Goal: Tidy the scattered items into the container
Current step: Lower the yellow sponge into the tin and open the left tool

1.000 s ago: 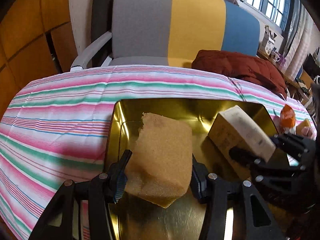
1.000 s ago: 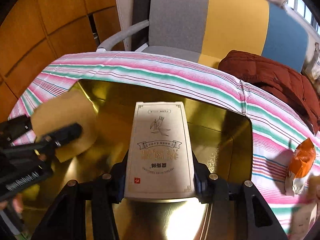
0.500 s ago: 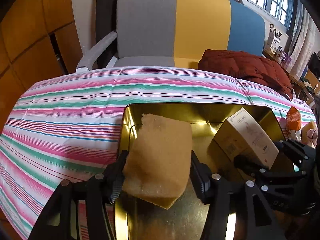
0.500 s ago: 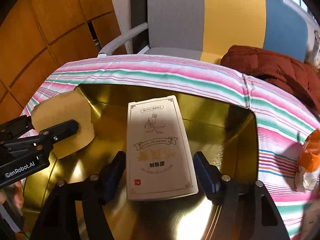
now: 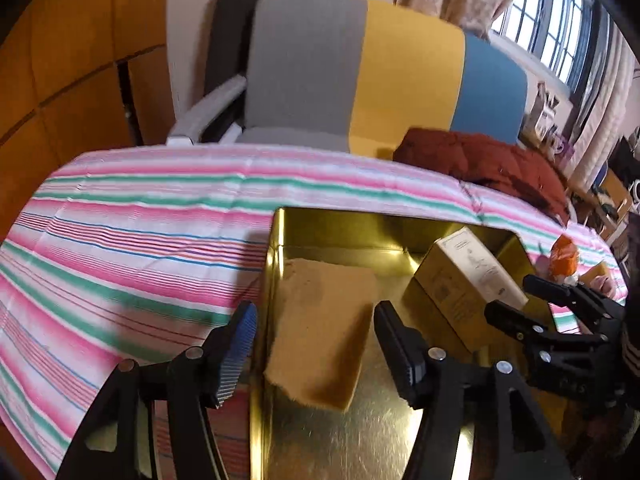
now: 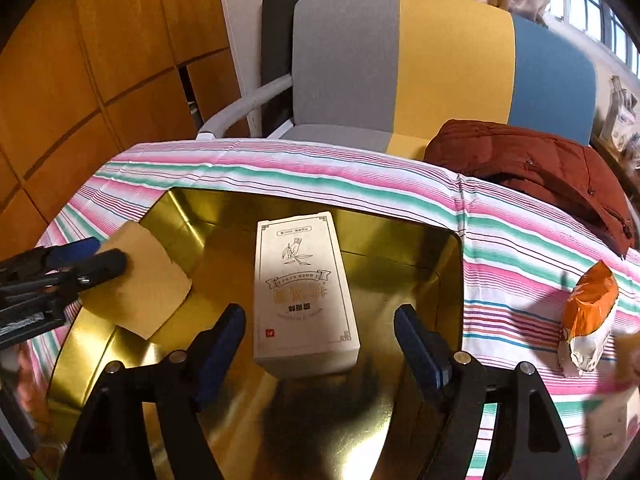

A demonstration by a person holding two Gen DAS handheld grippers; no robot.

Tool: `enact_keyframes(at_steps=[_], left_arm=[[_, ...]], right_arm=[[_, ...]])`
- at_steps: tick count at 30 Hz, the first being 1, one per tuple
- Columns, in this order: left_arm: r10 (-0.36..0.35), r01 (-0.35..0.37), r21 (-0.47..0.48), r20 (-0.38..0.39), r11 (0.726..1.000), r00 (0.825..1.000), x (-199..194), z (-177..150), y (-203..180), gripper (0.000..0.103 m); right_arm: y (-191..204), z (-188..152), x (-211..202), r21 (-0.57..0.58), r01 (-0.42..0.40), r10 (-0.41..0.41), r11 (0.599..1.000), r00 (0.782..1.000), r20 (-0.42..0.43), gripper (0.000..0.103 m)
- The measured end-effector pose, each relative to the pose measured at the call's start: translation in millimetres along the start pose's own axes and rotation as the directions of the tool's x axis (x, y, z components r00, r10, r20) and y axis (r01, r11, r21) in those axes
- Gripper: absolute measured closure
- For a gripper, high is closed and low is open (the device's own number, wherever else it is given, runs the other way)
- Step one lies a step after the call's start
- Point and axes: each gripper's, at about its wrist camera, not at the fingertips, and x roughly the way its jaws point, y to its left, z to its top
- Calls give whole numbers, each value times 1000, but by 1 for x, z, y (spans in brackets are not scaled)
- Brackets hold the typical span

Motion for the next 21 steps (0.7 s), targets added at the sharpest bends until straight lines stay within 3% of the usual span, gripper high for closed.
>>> enact_keyframes(at_steps=[6, 10, 15, 21], left_arm=[[-37, 41, -39, 89, 998, 995, -42, -27, 5, 47], [-81, 82, -21, 20, 996, 997, -33, -38, -6, 54], [-105, 104, -28, -38, 994, 994, -7, -35, -13, 55], [-82, 79, -44, -92, 996, 992, 25, -26, -13, 55]], right_arm=[[-2, -3, -8, 13, -11, 11, 1000, 1000, 14, 25], [0, -7, -12, 5, -5, 4, 1000, 1000, 19, 25], [2, -16, -23, -21, 7, -7, 1000, 999, 34, 25], [-15, -24, -51, -6, 8, -8, 1000, 997, 80, 21]])
